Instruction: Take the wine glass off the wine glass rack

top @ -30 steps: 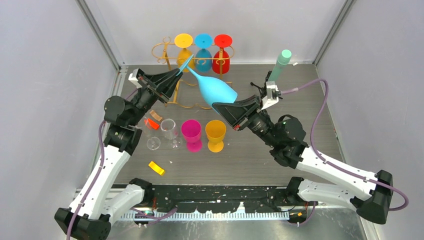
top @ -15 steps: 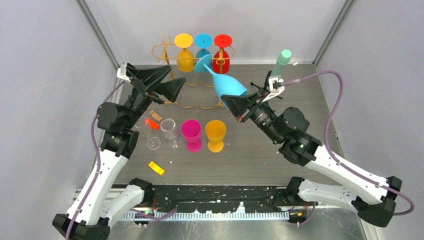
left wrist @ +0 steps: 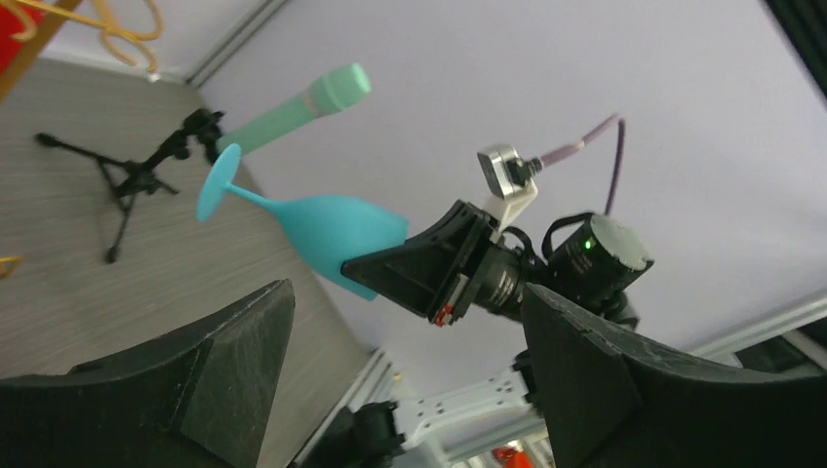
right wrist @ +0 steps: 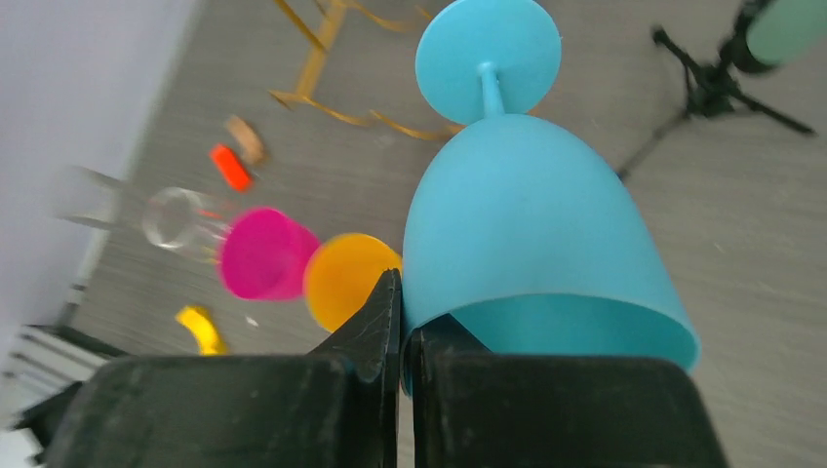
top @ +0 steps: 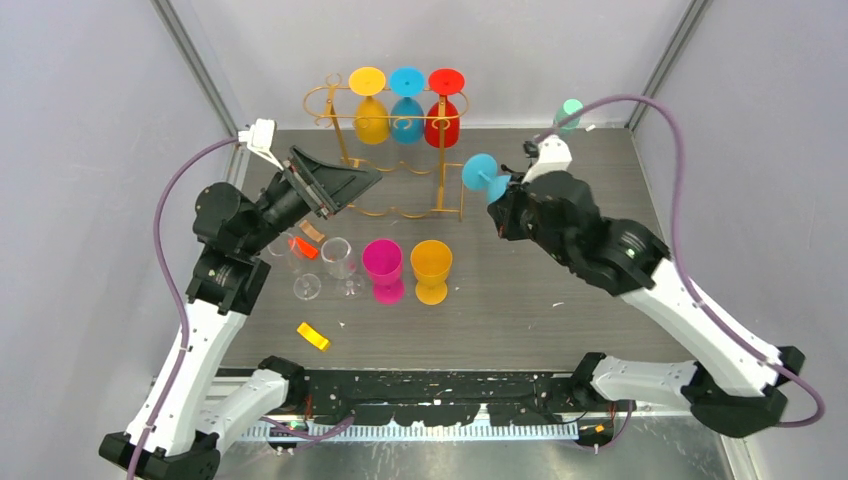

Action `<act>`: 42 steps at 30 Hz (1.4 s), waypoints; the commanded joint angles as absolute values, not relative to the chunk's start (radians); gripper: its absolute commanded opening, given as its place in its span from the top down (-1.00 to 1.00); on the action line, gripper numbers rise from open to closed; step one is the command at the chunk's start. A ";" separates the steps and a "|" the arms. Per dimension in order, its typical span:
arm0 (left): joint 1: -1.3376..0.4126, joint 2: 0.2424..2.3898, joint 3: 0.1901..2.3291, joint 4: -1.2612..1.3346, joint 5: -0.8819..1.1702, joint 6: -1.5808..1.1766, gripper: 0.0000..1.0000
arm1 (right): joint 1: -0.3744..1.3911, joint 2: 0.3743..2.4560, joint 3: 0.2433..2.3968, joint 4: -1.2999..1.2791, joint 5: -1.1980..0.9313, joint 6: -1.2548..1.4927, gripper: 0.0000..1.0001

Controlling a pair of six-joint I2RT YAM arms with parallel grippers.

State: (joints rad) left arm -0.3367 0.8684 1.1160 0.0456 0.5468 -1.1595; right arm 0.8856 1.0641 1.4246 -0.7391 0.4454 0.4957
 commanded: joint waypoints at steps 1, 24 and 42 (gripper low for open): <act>-0.339 0.862 1.167 -0.202 0.537 -0.867 -0.78 | 0.800 1.165 1.491 -1.009 0.328 0.485 0.99; -0.339 0.849 1.153 -0.357 0.526 -0.625 -0.83 | 0.731 1.421 1.504 -1.207 0.041 0.323 0.99; -0.339 0.839 1.139 -0.368 0.507 -0.615 -0.86 | 0.763 1.568 1.508 -1.242 -0.020 0.264 0.88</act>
